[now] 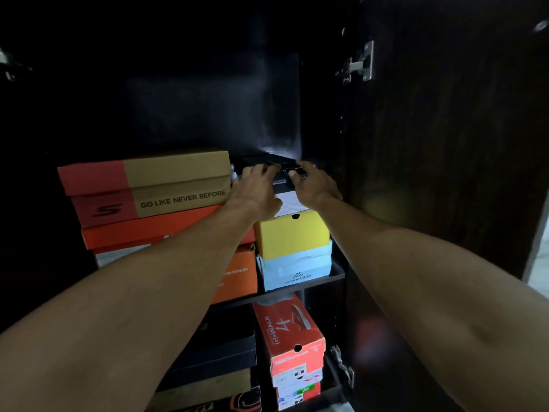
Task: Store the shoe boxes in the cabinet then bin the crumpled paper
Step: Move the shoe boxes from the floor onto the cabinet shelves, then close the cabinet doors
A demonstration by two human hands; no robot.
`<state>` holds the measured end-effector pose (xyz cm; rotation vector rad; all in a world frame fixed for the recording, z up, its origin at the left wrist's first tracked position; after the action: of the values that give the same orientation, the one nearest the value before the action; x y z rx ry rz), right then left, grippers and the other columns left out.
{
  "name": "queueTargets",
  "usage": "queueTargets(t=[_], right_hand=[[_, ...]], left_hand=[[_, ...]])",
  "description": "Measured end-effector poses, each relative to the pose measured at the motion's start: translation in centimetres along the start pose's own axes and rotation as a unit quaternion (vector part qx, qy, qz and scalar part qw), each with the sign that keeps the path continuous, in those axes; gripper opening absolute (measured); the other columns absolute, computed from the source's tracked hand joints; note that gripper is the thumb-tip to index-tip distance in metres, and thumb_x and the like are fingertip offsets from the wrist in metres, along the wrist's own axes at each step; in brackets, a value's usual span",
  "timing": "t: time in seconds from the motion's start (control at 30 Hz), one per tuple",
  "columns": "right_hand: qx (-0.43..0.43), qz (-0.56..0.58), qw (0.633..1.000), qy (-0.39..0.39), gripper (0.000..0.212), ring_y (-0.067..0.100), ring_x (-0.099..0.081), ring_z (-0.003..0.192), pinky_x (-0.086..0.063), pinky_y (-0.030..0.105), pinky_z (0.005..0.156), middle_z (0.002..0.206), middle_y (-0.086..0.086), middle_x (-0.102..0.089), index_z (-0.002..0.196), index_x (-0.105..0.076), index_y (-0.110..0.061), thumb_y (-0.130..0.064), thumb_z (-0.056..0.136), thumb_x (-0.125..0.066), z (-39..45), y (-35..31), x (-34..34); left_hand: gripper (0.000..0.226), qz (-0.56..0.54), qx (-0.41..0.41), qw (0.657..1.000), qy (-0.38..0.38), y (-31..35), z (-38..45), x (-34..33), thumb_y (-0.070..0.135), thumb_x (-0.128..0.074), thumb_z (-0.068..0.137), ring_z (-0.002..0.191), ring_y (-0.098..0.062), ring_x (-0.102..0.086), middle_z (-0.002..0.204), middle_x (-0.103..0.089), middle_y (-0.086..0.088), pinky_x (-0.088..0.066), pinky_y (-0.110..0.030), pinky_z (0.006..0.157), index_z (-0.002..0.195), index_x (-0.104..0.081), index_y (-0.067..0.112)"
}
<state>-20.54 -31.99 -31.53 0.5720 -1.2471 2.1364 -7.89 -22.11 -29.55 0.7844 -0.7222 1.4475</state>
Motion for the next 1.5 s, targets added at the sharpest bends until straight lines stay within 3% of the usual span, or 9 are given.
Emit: queueTargets(t=[0.33,0.43,0.57,0.77,0.9,1.03,1.17,1.37,1.5], right_hand=[[-0.009,0.04,0.999,-0.035,0.079,0.043,-0.046,0.138,-0.044,0.053,0.109,0.156,0.016,-0.042,0.161,-0.007,-0.043,-0.058,0.097,-0.051,-3.5,0.0,1.7],[0.035,0.097,0.994,0.018,0.068,0.037,-0.05,0.134,-0.047,0.049,0.106,0.148,0.012,-0.051,0.156,-0.03,-0.031,-0.048,0.096,-0.057,-8.5,0.0,4.3],[0.13,0.139,0.979,0.077,0.038,0.022,-0.057,0.12,-0.051,0.044,0.098,0.124,-0.001,-0.058,0.127,-0.057,-0.025,-0.043,0.093,-0.057,-16.0,-0.8,9.3],[0.308,0.085,0.876,0.361,0.025,0.023,-0.058,0.097,-0.052,0.035,0.079,0.105,0.008,-0.06,0.11,-0.066,-0.005,-0.021,0.091,-0.06,-23.7,-2.9,26.3],[0.256,0.086,0.83,0.487,0.036,0.022,-0.057,0.098,-0.047,0.021,0.078,0.109,0.017,-0.058,0.118,-0.06,0.0,-0.022,0.09,-0.066,-22.3,-1.6,36.2],[0.155,0.135,0.911,0.358,0.065,0.017,-0.06,0.112,-0.057,0.03,0.089,0.127,0.006,-0.056,0.145,-0.04,-0.013,-0.048,0.094,-0.061,-15.7,-0.9,40.6],[0.113,0.192,0.958,0.182,0.05,0.018,-0.069,0.107,-0.061,0.043,0.093,0.123,0.002,-0.063,0.138,-0.044,-0.021,-0.048,0.098,-0.058,-11.1,-1.8,41.1],[0.089,0.273,0.948,0.134,0.036,0.024,-0.073,0.103,-0.065,0.043,0.084,0.122,0.008,-0.065,0.131,-0.044,-0.021,-0.035,0.101,-0.059,-10.2,-1.8,40.6],[0.119,0.233,0.949,0.173,0.033,0.029,-0.071,0.101,-0.063,0.048,0.085,0.115,0.013,-0.066,0.128,-0.042,-0.014,-0.031,0.102,-0.055,-11.0,-3.2,38.8]], left_hand=[[0.103,0.021,-0.006,1.0,-0.02,-0.3,-1.7,-0.4,0.044,-0.077,0.082,0.148,-0.031,-0.033,0.168,-0.018,0.002,-0.041,-0.049,0.113,0.163,-0.014,0.029],[0.102,0.036,0.0,0.999,-0.033,-0.1,-1.5,0.0,0.048,-0.075,0.082,0.147,-0.033,-0.033,0.167,-0.021,0.001,-0.043,-0.052,0.111,0.163,-0.015,0.029],[0.101,0.072,0.02,0.997,-0.035,0.7,-1.8,0.3,0.054,-0.072,0.083,0.146,-0.035,-0.026,0.162,-0.022,-0.004,-0.041,-0.052,0.109,0.162,-0.015,0.027],[0.097,0.059,0.033,0.997,-0.038,1.8,-1.7,0.9,0.055,-0.072,0.083,0.137,-0.037,-0.037,0.153,-0.028,-0.009,-0.047,-0.051,0.103,0.16,-0.024,0.02],[0.103,0.007,0.043,0.996,-0.073,2.0,-2.1,0.8,0.052,-0.077,0.081,0.139,-0.037,-0.042,0.162,-0.021,-0.003,-0.048,-0.05,0.105,0.161,-0.02,0.02],[0.107,-0.038,0.038,0.996,-0.074,1.7,-2.3,0.5,0.048,-0.081,0.076,0.132,-0.04,-0.052,0.166,-0.015,0.006,-0.05,-0.047,0.101,0.16,-0.021,0.02],[0.11,-0.073,0.043,0.995,-0.061,1.0,-2.0,0.2,0.046,-0.084,0.069,0.122,-0.042,-0.06,0.165,-0.018,0.01,-0.053,-0.047,0.096,0.157,-0.023,0.022],[0.118,-0.101,0.018,0.992,-0.072,-1.9,-0.5,-2.6,0.054,-0.075,0.054,0.115,-0.031,-0.066,0.165,-0.013,0.016,-0.057,-0.043,0.09,0.156,-0.024,0.025],[0.115,-0.12,0.019,0.989,-0.079,-1.5,-0.6,-1.9,0.05,-0.08,0.061,0.12,-0.027,-0.065,0.165,-0.011,0.017,-0.056,-0.041,0.093,0.159,-0.024,0.025]])
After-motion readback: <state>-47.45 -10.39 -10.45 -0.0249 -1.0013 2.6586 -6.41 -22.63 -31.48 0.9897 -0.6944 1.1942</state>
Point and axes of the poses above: each hand's wrist, its own z-axis towards the middle knuckle, its own x-axis out of the back of the hand, y = z × x, the point moved 8 cm from there along z, towards the middle knuckle
